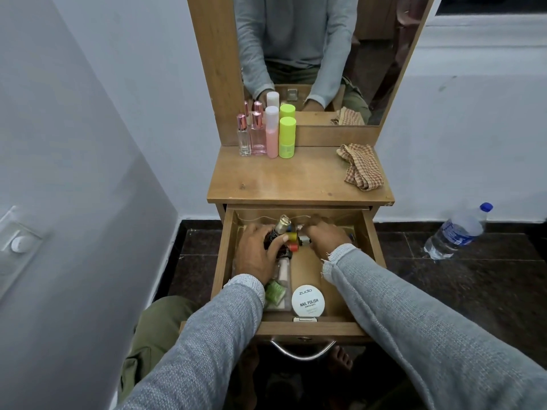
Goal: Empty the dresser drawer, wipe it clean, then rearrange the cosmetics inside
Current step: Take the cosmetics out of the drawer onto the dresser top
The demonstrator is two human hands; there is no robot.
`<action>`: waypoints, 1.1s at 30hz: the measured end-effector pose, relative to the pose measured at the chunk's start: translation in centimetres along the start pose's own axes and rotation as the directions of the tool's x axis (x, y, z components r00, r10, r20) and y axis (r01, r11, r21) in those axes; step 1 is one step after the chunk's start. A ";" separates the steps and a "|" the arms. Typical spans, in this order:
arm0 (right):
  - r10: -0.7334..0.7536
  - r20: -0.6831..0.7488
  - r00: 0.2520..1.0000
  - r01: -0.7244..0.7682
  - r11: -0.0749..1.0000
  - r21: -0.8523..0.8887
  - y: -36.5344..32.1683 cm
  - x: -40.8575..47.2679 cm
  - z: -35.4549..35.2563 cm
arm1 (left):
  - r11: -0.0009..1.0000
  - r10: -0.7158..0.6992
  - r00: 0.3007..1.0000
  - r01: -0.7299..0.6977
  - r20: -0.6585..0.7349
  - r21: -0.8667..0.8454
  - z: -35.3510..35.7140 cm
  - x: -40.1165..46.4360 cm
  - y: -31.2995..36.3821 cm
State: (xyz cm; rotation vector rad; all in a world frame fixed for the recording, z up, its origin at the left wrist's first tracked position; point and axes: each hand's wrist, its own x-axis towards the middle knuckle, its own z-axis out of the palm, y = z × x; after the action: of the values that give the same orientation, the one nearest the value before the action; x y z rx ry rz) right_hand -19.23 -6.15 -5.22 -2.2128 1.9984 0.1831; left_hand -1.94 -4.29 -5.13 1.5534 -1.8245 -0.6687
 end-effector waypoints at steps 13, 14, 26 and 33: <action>-0.065 -0.206 0.976 0.207 0.547 0.811 1.8 -2.3 -4.5 | 0.981 0.036 0.993 -0.056 -0.110 -0.184 0.3 0.0 0.5; -0.053 -0.214 0.975 0.211 0.503 0.838 2.0 -2.2 -4.8 | 0.978 0.028 0.994 -0.050 -0.110 -0.201 0.2 -0.1 0.6; 0.071 -0.171 0.983 0.161 0.135 0.978 2.2 -2.8 -6.8 | 0.942 -0.067 0.990 0.022 -0.124 -0.335 -1.2 0.6 1.3; 0.228 -0.251 0.941 0.216 0.168 0.962 2.9 -1.6 -7.7 | 0.915 -0.002 0.987 -0.064 -0.163 -0.397 -3.5 3.5 4.4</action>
State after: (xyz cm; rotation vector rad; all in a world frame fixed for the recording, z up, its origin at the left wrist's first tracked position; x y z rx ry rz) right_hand -22.36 -6.33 2.52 -1.2743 1.3847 -1.2828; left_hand -2.51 -6.85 0.89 1.2612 -1.4766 -0.8200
